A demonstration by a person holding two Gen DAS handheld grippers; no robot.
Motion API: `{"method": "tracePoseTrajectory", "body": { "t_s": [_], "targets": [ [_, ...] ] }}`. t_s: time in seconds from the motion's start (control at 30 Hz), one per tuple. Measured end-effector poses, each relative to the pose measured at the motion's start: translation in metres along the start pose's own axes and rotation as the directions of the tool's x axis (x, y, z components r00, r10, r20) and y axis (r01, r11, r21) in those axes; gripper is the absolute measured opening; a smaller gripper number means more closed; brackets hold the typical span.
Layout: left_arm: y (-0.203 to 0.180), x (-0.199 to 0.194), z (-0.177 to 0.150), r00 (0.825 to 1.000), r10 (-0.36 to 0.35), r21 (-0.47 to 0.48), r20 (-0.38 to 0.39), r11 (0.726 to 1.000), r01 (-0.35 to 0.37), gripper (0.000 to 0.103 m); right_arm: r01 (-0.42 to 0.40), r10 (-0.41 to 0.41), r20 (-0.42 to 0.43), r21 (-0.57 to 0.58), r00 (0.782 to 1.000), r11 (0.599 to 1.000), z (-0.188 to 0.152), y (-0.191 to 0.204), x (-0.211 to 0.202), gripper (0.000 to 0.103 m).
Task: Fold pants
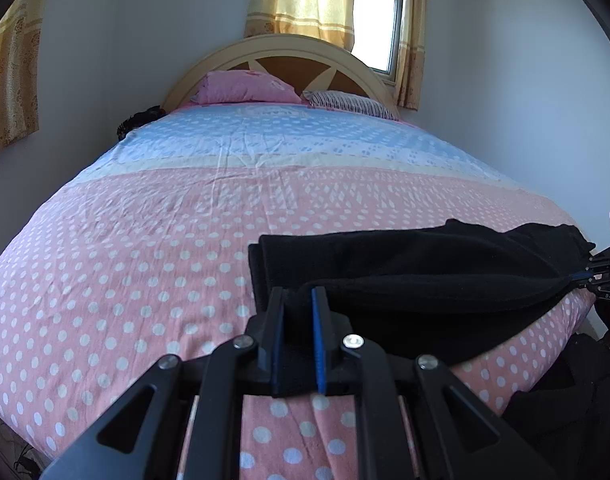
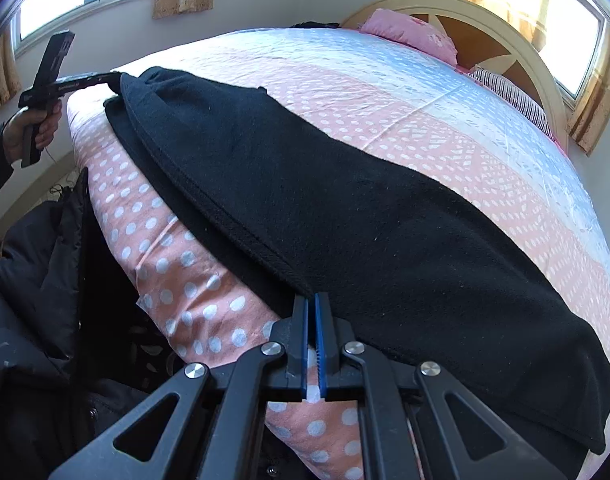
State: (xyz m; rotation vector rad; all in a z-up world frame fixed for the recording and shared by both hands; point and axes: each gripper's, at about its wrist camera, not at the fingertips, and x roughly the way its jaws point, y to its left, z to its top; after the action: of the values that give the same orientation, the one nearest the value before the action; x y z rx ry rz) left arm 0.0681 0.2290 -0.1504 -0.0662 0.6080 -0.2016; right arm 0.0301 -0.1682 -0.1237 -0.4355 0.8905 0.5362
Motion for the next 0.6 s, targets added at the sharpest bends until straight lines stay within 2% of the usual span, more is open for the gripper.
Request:
{"method": "tracePoseTrajectory", "body": {
  "t_s": [0.2,0.33,0.43,0.5,0.6],
  "targets": [
    [0.001,0.002,-0.006,1.000,0.000,-0.006,-0.016,1.000,-0.001,0.014,-0.024,0.024,0.001,0.013,1.000,1.000,-0.003,0.001,-0.003,0.003],
    [0.001,0.005,-0.012,1.000,0.001,0.001,-0.026,1.000,-0.001,0.014,0.001,-0.002,-0.023,-0.012,1.000,1.000,-0.009,0.007,0.002,0.003],
    [0.009,0.002,-0.016,0.999,0.036,0.000,-0.037,0.999,-0.036,0.028,-0.015,0.015,-0.018,0.015,1.000,1.000,-0.010,0.002,0.003,0.003],
    [0.016,-0.004,-0.019,0.997,0.072,0.007,-0.034,0.997,-0.072,0.044,-0.017,0.017,-0.018,0.017,1.000,1.000,-0.009,0.002,0.003,0.003],
    [0.034,-0.014,-0.021,0.987,0.152,0.005,-0.042,0.988,-0.152,0.044,-0.010,0.010,-0.024,-0.002,1.000,1.000,-0.008,0.004,0.003,0.003]
  ]
}}
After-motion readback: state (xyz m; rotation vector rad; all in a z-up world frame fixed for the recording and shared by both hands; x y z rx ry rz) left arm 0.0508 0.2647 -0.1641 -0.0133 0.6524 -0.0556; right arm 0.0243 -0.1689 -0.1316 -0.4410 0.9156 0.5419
